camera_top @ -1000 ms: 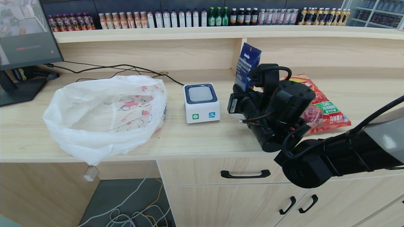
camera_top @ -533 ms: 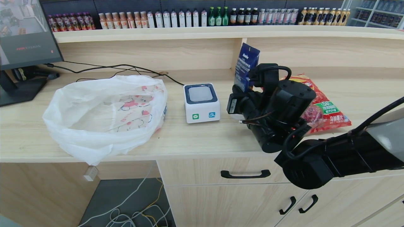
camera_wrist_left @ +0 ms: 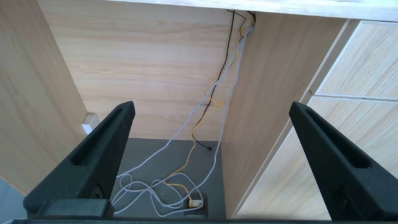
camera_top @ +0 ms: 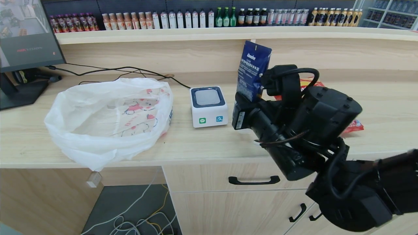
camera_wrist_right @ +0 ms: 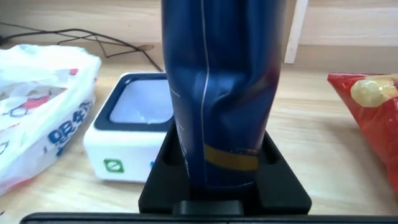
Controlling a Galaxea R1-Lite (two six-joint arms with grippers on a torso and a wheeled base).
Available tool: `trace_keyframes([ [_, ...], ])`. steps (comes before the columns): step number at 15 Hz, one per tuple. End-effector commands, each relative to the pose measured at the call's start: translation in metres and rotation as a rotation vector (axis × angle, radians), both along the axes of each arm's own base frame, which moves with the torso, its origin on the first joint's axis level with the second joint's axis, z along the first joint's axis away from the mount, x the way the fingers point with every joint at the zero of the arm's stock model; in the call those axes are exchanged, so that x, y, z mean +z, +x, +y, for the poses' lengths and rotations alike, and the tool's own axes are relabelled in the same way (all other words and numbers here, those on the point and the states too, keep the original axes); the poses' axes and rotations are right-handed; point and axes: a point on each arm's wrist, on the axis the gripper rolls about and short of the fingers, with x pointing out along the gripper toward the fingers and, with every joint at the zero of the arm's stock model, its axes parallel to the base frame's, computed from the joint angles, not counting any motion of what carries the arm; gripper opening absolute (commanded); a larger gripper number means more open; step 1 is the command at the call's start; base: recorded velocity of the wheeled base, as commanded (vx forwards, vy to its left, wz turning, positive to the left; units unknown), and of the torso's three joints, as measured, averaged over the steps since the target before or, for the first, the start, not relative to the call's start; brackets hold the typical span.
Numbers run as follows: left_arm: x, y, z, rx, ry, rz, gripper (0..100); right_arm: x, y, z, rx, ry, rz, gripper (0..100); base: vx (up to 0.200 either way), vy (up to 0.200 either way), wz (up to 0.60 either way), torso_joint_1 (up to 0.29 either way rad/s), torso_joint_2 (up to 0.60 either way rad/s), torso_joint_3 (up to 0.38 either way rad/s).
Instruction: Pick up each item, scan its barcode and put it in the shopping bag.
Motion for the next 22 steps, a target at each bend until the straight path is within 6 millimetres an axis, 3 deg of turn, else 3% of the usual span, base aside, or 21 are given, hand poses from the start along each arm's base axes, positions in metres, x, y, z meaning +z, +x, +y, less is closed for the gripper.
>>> trace_keyframes([
  [1,0.000,0.000,0.000,-0.001,0.000,0.000,100,0.004,-0.032,-0.010,0.031,-0.001,-0.012,0,0.000,0.000,0.00,0.000,0.00,0.000],
  [7,0.000,0.000,0.000,0.000,0.000,0.000,100,0.004,-0.074,-0.027,0.103,-0.027,-0.007,0,0.000,0.000,0.00,0.000,0.00,0.000],
  [14,0.000,0.000,0.000,0.000,0.000,0.000,100,0.009,-0.093,-0.020,0.194,-0.006,-0.017,0,0.000,0.000,0.00,0.000,0.00,0.000],
  [18,0.000,0.000,0.000,0.000,0.000,0.000,100,0.012,-0.107,-0.037,0.296,0.025,-0.027,0,0.000,0.000,0.00,0.000,0.00,0.000],
  [22,0.000,0.000,0.000,0.000,0.000,0.000,100,0.001,-0.123,-0.056,0.456,0.026,0.002,0,0.000,0.000,0.00,0.000,0.00,0.000],
])
